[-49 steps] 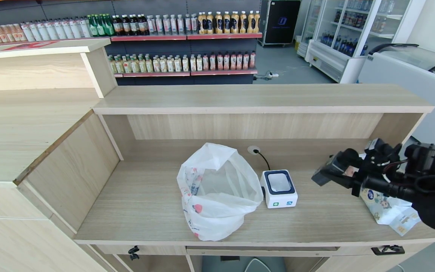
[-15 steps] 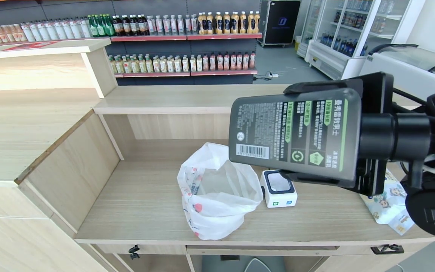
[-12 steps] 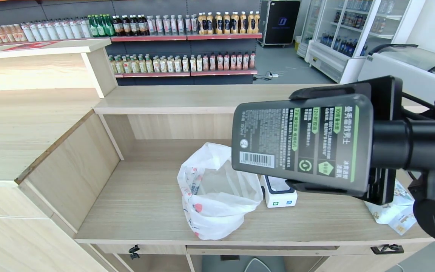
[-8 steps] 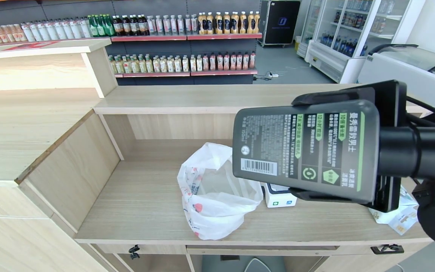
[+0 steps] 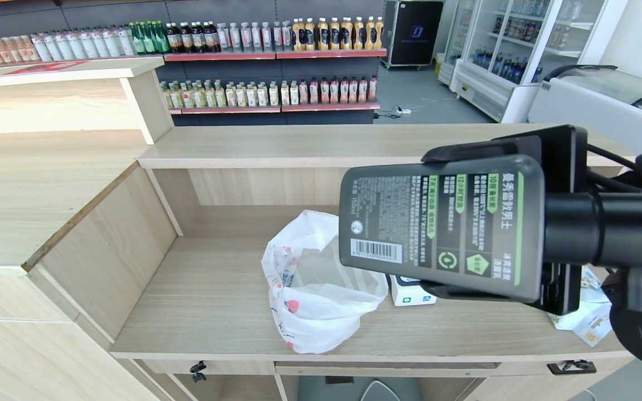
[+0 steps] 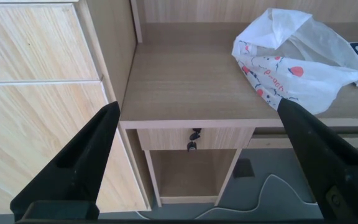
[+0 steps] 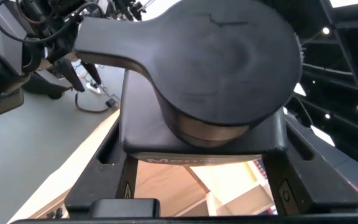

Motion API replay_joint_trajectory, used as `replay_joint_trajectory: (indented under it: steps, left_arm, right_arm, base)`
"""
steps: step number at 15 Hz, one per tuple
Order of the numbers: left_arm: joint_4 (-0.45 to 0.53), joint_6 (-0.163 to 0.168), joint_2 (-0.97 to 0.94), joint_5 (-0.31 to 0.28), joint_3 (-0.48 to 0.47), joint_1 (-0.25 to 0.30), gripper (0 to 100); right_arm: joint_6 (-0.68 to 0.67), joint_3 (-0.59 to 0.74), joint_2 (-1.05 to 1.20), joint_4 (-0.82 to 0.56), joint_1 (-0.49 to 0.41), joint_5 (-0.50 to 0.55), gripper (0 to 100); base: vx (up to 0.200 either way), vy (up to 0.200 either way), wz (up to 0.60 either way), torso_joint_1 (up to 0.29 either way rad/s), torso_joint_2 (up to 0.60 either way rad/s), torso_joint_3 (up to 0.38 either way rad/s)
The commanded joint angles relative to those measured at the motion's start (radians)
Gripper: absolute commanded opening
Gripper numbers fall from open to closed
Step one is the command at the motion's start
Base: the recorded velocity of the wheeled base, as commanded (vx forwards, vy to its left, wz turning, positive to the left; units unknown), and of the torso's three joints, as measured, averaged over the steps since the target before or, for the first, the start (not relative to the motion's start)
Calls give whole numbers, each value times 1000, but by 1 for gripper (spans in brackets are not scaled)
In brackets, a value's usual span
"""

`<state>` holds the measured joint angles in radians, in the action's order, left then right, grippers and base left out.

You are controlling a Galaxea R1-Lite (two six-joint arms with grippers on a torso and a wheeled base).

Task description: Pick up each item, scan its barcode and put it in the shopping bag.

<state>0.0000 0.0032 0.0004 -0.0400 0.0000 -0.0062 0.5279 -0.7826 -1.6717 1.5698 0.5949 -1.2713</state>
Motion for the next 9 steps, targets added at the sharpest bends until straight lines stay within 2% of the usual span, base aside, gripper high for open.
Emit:
replay_joint_trajectory:
  steps: [1,3,4,5,6,7,8,9]
  left_arm:
    - [0,0,1,0,0,0,100]
    - [0,0,0,0,0,0,100]
    - [0,0,1,0,0,0,100]
    - [0,0,1,0,0,0,100]
    - [0,0,1,0,0,0,100]
    - [0,0,1,0,0,0,100]
    - [0,0,1,0,0,0,100]
    - [0,0,1,0,0,0,100]
  right_arm:
    - [0,-1,-6,1,0,0,0]
    - [-2,2,18,1,-12,13,0]
    - [-5,34,101,-113,-76,161,0]
    - [-6,49,136,-166,-104,225,0]
    - [-23,101,264,-393,-208,409,0]
    - [-57,134,337,-508,-294,481,0]
    - [-92,155,371,-551,-348,497,0]
    - [-190,189,402,-579,-494,504,0]
  base:
    - [0,0,0,0,0,0]
    - [0,0,0,0,0,0]
    - [0,0,0,0,0,0]
    - [0,0,0,0,0,0]
    - [0,0,0,0,0,0]
    - [0,0,0,0,0,0]
    - [0,0,0,0,0,0]
    - [0,0,0,0,0,0]
